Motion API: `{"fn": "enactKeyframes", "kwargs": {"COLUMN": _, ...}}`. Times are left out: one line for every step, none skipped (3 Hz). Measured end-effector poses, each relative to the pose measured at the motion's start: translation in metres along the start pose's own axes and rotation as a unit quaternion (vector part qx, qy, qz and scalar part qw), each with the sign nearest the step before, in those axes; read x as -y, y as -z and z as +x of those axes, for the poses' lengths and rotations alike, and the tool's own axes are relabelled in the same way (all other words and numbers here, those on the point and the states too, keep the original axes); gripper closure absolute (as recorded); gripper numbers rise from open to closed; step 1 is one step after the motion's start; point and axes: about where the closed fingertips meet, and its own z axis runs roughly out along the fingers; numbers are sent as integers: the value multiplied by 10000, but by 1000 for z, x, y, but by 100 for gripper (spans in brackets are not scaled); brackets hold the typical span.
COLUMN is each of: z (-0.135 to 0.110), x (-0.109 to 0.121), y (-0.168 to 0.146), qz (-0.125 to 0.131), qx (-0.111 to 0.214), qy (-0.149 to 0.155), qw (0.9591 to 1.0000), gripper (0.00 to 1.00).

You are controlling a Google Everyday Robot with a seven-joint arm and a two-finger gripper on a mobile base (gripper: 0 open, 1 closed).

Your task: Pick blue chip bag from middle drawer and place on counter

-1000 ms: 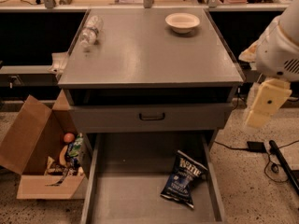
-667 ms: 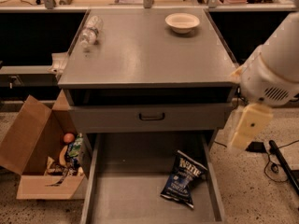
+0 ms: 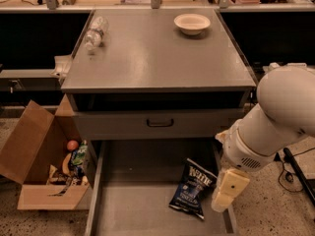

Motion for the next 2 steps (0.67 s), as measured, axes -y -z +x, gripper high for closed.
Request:
{"fn": "enactKeyframes", "kwargs": {"z": -1, "x": 1, "y": 2, "qz": 15, "qx": 1, "qy": 8, "qw": 10000, "gripper": 0}}
{"fn": "enactKeyframes", "kwargs": {"z": 6, "x": 10, "y": -18, "qz": 77, "qx": -20, "qy": 161, "qw": 9998, "gripper": 0}}
